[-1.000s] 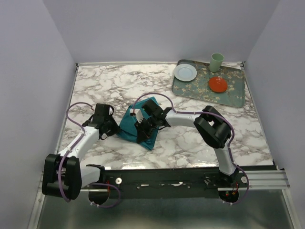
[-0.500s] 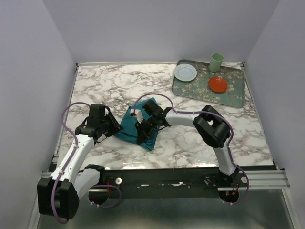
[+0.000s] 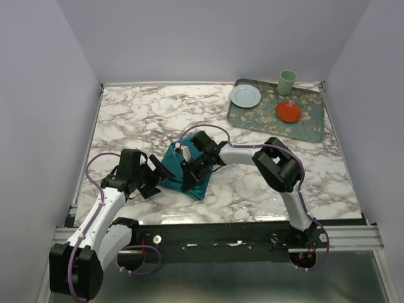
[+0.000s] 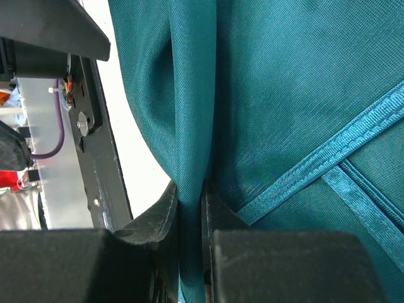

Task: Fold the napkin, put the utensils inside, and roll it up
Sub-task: Roll the napkin with the utensil

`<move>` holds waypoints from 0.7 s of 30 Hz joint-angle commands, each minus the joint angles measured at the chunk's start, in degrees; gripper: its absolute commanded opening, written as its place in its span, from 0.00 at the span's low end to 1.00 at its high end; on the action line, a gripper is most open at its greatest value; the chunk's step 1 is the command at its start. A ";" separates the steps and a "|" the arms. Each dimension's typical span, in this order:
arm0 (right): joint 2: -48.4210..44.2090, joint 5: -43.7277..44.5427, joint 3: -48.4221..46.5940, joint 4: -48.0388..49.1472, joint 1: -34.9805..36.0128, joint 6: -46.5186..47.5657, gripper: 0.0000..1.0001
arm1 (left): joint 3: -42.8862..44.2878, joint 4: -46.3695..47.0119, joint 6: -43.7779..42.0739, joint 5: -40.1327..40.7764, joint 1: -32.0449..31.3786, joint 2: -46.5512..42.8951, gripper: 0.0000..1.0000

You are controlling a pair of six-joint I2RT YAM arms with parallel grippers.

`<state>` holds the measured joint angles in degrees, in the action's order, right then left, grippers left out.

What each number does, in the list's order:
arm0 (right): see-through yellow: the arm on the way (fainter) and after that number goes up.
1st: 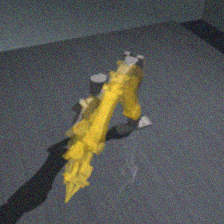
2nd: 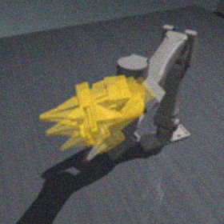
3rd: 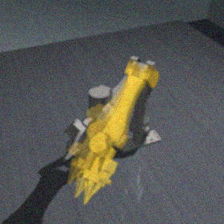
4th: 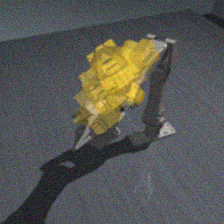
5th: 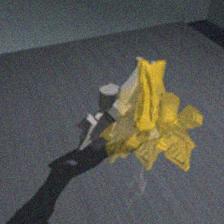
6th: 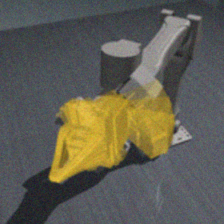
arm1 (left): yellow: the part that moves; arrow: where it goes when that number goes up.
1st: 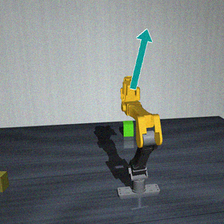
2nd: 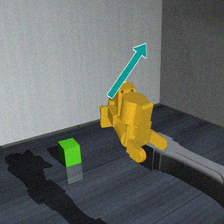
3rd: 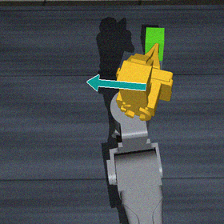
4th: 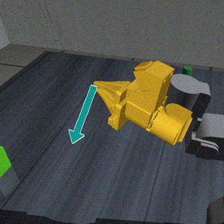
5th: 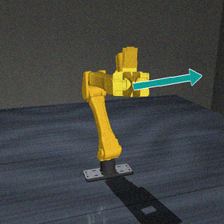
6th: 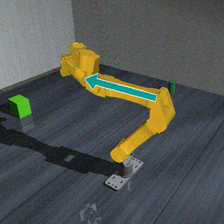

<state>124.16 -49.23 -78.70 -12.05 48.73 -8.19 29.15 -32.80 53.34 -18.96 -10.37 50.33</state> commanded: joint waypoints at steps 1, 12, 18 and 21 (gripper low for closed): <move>3.64 3.70 1.00 -3.86 0.14 0.27 0.01 | 0.47 -0.08 6.77 2.00 -0.35 1.87 0.99; 2.93 6.25 0.91 -3.77 0.23 0.45 0.01 | 4.16 1.24 12.93 5.78 -0.44 13.30 0.69; 2.58 7.31 1.26 -3.15 0.31 0.45 0.01 | 6.62 1.24 13.89 7.88 -1.58 19.72 0.80; 2.49 7.57 1.26 -3.06 0.31 0.80 0.01 | 7.33 1.24 13.81 8.68 -1.58 21.13 0.81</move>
<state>124.18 -48.95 -78.70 -12.08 48.75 -9.02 34.46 -31.48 66.11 -13.45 -11.70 70.13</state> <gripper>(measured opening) 0.206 0.803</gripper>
